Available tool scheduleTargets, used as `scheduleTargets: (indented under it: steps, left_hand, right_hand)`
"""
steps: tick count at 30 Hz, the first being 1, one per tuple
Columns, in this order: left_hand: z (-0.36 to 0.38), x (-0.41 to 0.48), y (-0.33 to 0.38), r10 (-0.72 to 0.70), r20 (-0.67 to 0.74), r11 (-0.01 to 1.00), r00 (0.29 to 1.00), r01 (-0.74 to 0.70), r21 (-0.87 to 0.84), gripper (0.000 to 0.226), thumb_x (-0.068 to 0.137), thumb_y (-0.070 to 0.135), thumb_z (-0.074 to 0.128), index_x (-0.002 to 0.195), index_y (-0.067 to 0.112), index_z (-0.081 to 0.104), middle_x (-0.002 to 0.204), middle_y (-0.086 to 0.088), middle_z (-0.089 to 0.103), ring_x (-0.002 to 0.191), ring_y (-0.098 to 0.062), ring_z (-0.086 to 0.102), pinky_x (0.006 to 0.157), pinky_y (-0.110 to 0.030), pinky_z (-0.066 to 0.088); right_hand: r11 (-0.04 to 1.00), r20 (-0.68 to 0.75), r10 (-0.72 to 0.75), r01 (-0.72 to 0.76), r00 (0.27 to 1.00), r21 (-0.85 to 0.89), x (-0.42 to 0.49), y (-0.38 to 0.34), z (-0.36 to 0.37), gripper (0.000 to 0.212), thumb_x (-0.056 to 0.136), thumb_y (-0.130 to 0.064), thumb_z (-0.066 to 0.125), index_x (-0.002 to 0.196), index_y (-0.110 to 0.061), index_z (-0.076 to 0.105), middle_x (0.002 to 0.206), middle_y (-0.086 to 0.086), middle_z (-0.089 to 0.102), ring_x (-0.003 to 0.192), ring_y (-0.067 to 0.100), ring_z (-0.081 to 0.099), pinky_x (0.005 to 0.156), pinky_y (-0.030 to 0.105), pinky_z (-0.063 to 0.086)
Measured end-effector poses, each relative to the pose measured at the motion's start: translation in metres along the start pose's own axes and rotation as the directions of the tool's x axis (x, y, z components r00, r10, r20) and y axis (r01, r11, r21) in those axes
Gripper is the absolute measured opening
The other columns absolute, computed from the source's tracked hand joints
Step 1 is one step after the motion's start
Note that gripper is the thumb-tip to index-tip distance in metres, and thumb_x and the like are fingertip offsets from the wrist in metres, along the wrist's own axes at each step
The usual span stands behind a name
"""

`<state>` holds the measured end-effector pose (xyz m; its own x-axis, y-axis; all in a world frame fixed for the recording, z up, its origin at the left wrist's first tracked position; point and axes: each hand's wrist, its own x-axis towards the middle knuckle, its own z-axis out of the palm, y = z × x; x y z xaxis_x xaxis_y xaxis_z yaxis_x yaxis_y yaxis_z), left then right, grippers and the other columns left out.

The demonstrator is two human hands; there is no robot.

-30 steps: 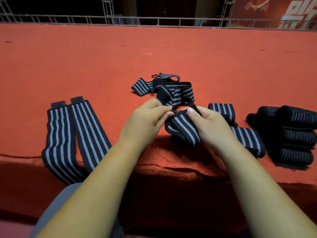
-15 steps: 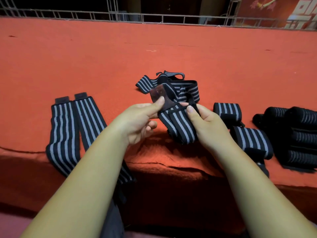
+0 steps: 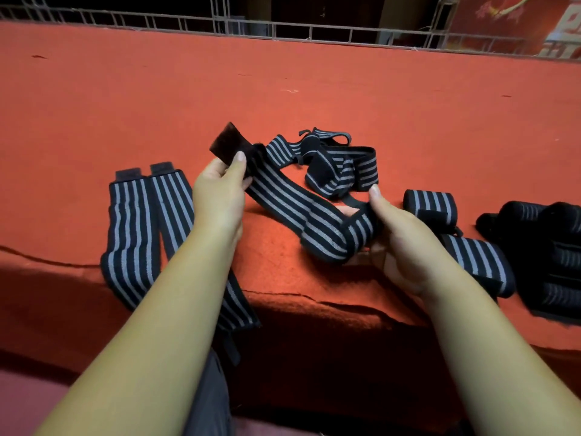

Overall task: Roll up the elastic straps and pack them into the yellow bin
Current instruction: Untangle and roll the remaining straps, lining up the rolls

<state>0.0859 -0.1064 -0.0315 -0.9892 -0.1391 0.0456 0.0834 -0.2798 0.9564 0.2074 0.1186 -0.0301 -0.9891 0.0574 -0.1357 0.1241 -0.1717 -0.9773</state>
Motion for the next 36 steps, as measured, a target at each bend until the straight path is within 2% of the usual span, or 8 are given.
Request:
scheduleTargets:
  steps: [6, 9, 13, 19, 26, 28, 31, 36]
  left_hand:
    - [-0.003, 0.006, -0.002, 0.139, -0.015, 0.990, 0.990, -0.139, 0.005, 0.020, 0.108, 0.025, 0.067, 0.124, 0.020, 0.078, 0.115, 0.004, 0.083, 0.112, -0.013, 0.078, 0.104, -0.033, 0.060]
    - [-0.006, 0.007, 0.002, 0.216, -0.027, 0.974, 0.976, -0.213, 0.081, 0.013, 0.106, 0.028, 0.070, 0.113, 0.028, 0.081, 0.106, 0.012, 0.083, 0.104, -0.004, 0.077, 0.087, -0.019, 0.059]
    - [-0.022, 0.014, 0.011, 0.296, -0.046, 0.944, 0.954, -0.285, 0.165, 0.018, 0.100, 0.036, 0.077, 0.109, 0.023, 0.086, 0.097, 0.021, 0.081, 0.095, 0.003, 0.071, 0.085, -0.021, 0.055]
    - [-0.053, 0.021, 0.022, 0.282, -0.067, 0.954, 0.957, -0.272, 0.127, 0.014, 0.094, 0.036, 0.082, 0.104, 0.029, 0.088, 0.112, 0.004, 0.083, 0.118, -0.018, 0.076, 0.108, -0.044, 0.059]
    - [-0.085, 0.011, 0.038, 0.234, -0.084, 0.969, 0.969, -0.224, 0.108, 0.020, 0.100, 0.030, 0.078, 0.112, 0.015, 0.084, 0.111, -0.003, 0.084, 0.111, -0.023, 0.079, 0.103, -0.043, 0.062]
    - [-0.090, 0.009, 0.041, 0.241, -0.087, 0.966, 0.967, -0.230, 0.117, 0.014, 0.101, 0.031, 0.077, 0.104, 0.020, 0.085, 0.109, -0.002, 0.084, 0.109, -0.022, 0.080, 0.099, -0.040, 0.063]
    - [-0.093, 0.007, 0.050, 0.248, -0.117, 0.965, 0.962, -0.235, 0.114, 0.013, 0.103, 0.028, 0.076, 0.095, 0.022, 0.083, 0.105, -0.002, 0.084, 0.107, -0.024, 0.080, 0.086, -0.029, 0.063]
    - [-0.096, 0.011, 0.068, 0.295, -0.095, 0.953, 0.951, -0.285, 0.105, 0.015, 0.103, 0.030, 0.075, 0.109, 0.019, 0.083, 0.109, -0.002, 0.084, 0.110, -0.024, 0.079, 0.093, -0.032, 0.063]
  right_hand:
    - [0.932, -0.044, 0.128, -0.136, 0.991, -0.335, -0.004, 0.006, 0.005, 0.089, 0.101, -0.079, 0.042, 0.083, -0.003, 0.084, 0.082, 0.017, 0.080, 0.068, 0.025, 0.075, 0.074, 0.036, 0.059]
    - [0.902, 0.100, 0.140, -0.085, 0.985, -0.424, -0.013, 0.007, 0.007, 0.046, 0.102, -0.052, 0.067, 0.098, -0.010, 0.087, 0.096, 0.019, 0.082, 0.085, 0.028, 0.077, 0.100, 0.056, 0.059]
    - [0.873, 0.238, 0.190, -0.053, 0.952, -0.485, -0.013, 0.001, 0.010, 0.019, 0.104, -0.028, 0.071, 0.107, -0.017, 0.087, 0.107, 0.007, 0.084, 0.095, 0.019, 0.077, 0.091, 0.033, 0.059]
    - [0.893, 0.328, 0.113, 0.049, 0.938, -0.448, -0.003, 0.019, 0.038, 0.036, 0.106, 0.003, 0.059, 0.126, -0.018, 0.080, 0.121, 0.003, 0.082, 0.123, 0.025, 0.073, 0.108, 0.035, 0.056]
    - [0.885, 0.367, 0.046, 0.133, 0.929, -0.447, 0.001, 0.018, 0.081, 0.043, 0.107, 0.005, 0.056, 0.128, -0.024, 0.080, 0.115, -0.009, 0.082, 0.086, -0.003, 0.072, 0.061, 0.008, 0.047]
    - [0.885, 0.369, 0.007, 0.166, 0.929, -0.435, 0.002, 0.014, 0.092, 0.043, 0.106, 0.003, 0.058, 0.125, -0.028, 0.082, 0.110, -0.012, 0.082, 0.086, -0.003, 0.073, 0.075, 0.009, 0.046]
    - [0.869, 0.376, -0.037, 0.216, 0.926, -0.445, 0.009, 0.016, 0.105, 0.046, 0.103, -0.001, 0.062, 0.118, -0.038, 0.084, 0.118, -0.009, 0.082, 0.119, 0.026, 0.075, 0.107, 0.047, 0.056]
    - [0.891, 0.454, -0.048, 0.243, 0.890, -0.383, 0.014, 0.015, 0.120, 0.038, 0.100, 0.000, 0.067, 0.117, -0.027, 0.086, 0.119, -0.011, 0.082, 0.119, 0.009, 0.074, 0.119, 0.040, 0.050]
